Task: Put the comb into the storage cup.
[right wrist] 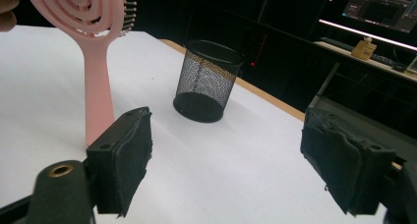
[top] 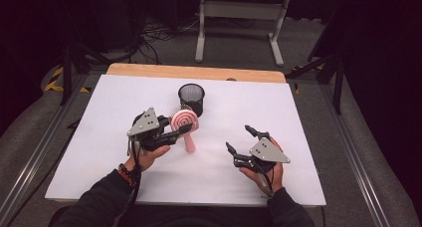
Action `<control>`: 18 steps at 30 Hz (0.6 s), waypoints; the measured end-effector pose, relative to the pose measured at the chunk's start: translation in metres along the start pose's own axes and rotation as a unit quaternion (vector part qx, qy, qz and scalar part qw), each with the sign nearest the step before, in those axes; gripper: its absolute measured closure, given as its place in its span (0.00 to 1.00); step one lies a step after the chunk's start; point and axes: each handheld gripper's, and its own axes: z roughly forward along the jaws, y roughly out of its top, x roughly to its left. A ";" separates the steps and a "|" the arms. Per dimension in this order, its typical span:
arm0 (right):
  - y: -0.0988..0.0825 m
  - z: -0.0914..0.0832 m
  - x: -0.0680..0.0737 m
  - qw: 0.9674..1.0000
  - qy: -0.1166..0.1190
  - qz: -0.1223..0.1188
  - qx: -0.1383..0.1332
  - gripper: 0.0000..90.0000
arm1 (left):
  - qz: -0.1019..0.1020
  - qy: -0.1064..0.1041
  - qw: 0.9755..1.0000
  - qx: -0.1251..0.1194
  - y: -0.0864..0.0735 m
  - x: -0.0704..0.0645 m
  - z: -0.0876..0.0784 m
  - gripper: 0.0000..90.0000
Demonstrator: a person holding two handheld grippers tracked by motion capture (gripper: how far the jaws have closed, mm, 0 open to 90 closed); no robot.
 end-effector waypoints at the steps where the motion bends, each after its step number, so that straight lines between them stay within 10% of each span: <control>1: -0.001 0.000 0.000 1.000 -0.001 -0.001 0.003 0.22 | 0.001 0.001 1.000 0.002 0.000 0.000 0.000 0.70; 18: -0.023 -0.013 -0.002 1.000 -0.003 0.012 0.023 0.11 | 0.014 0.020 1.000 -0.002 0.006 0.008 -0.008 0.69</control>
